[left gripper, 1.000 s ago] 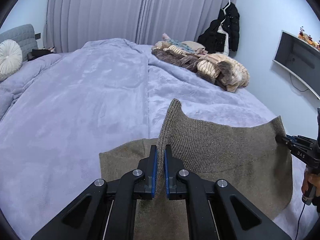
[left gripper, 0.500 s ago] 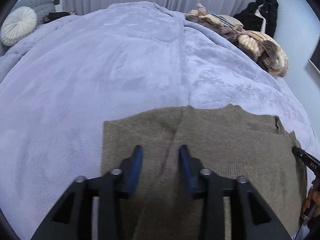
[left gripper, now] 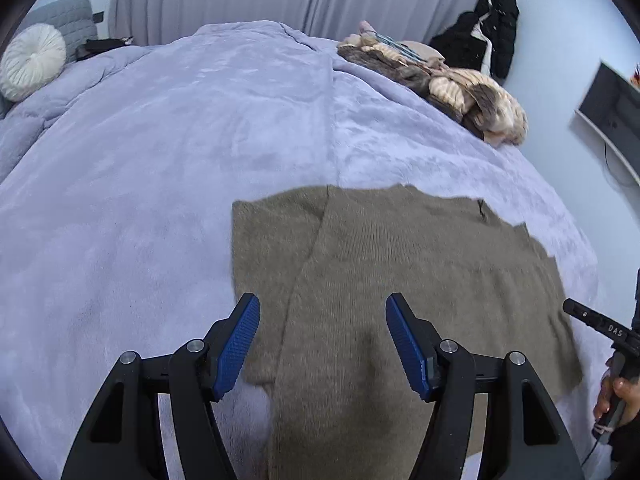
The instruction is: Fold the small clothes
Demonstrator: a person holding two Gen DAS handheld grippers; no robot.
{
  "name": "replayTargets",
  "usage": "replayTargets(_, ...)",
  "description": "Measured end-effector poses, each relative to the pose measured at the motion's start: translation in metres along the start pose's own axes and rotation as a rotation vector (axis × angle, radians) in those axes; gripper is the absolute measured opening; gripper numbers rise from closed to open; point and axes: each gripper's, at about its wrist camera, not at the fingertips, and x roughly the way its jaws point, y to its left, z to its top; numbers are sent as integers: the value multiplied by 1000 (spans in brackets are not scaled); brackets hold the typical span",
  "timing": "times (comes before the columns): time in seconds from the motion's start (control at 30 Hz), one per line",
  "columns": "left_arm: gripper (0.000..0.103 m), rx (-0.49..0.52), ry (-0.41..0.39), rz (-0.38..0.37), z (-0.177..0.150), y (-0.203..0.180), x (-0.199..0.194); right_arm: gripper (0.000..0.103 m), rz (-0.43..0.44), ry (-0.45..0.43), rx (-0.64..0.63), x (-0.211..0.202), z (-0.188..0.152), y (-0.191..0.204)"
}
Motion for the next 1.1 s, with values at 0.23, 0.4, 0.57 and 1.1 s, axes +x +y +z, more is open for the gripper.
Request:
replayTargets(0.23, 67, -45, 90, 140, -21, 40, 9, 37, -9, 72, 36, -2, -61, -9)
replayTargets(0.4, 67, -146, 92, 19, -37, 61, -18, 51, 119, 41, 244, -35, -81, -41)
replayTargets(0.57, 67, -325, 205, -193, -76, 67, -12, 64, 350, 68, 463, -40, -115, -55)
replayTargets(1.1, 15, -111, 127, 107, -81, 41, -10, 9, 143, 70, 441, -15, -112, -62)
